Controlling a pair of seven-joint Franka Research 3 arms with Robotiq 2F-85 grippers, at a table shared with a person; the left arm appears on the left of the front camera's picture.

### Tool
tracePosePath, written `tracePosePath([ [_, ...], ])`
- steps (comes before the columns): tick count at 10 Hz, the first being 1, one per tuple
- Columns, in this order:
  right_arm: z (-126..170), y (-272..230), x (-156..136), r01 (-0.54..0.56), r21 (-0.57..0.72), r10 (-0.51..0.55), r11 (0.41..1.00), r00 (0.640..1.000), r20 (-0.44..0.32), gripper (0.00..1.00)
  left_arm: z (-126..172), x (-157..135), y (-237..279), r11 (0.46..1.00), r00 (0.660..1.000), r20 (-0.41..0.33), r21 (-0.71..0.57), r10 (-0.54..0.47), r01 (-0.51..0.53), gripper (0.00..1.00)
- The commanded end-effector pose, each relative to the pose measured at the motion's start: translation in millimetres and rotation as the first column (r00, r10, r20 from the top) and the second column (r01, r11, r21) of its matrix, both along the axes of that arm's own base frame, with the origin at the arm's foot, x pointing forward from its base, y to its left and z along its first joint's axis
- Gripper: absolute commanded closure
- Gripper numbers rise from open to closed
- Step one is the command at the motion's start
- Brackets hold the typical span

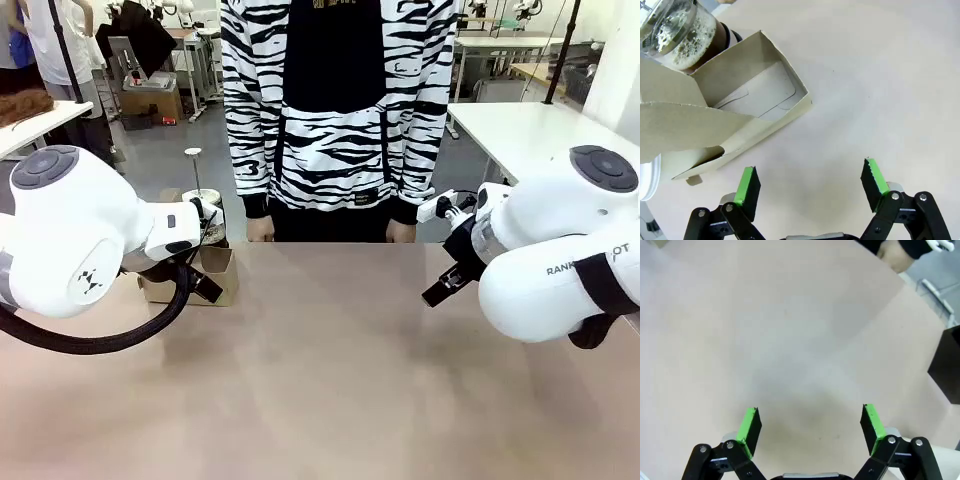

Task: Pour a drink into a cup and package it in a carrier.
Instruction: Pick up the 600 ml Paper Cup and place it in the middle top area of the table.

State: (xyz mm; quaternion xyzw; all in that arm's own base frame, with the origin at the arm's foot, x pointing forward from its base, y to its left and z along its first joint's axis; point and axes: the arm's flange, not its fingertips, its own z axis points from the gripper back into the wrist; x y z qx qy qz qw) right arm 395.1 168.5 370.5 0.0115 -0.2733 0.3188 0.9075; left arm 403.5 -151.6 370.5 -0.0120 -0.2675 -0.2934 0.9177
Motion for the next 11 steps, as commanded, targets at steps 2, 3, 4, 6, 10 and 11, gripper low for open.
tracePosePath([
  [2, 0.0, 0.0, 0.0, 0.0, 0.0, 0.0, 1.0, 1.0, 0.0, 0.0, 0.0, 0.0, 0.0, 1.0, 1.0, 0.0, 0.0, 0.0, 0.0, 0.0],
  [3, 0.0, 0.0, 0.0, 0.0, 0.0, 0.0, 1.0, 1.0, 0.0, 0.0, 0.0, 0.0, 0.0, 1.0, 1.0, 0.0, 0.0, 0.0, 0.0, 0.0],
  [4, 0.0, 0.0, 0.0, 0.0, 0.0, 0.0, 1.0, 1.0, 0.0, 0.0, 0.0, 0.0, 0.0, 1.0, 1.0, 0.0, 0.0, 0.0, 0.0, 0.0],
  [6, 0.0, 0.0, 0.0, 0.0, 0.0, 0.0, 1.0, 1.0, 0.0, 0.0, 0.0, 0.0, 0.0, 1.0, 1.0, 0.0, 0.0, 0.0, 0.0, 0.0],
  [10, 20.5, -0.6, 7.0, 0.013, -0.004, -0.013, 1.0, 1.0, 0.01, 0.0, 0.0, 0.0, 0.0, 1.0, 1.0, 0.0, 0.0, 0.0, 0.0, 0.0],
  [11, 52.3, -5.9, 15.3, 0.035, 0.003, -0.035, 0.999, 0.999, 0.014, 0.0, 0.0, 0.0, 0.0, 1.0, 1.0, 0.0, 0.0, 0.0, 0.0, 0.0],
])
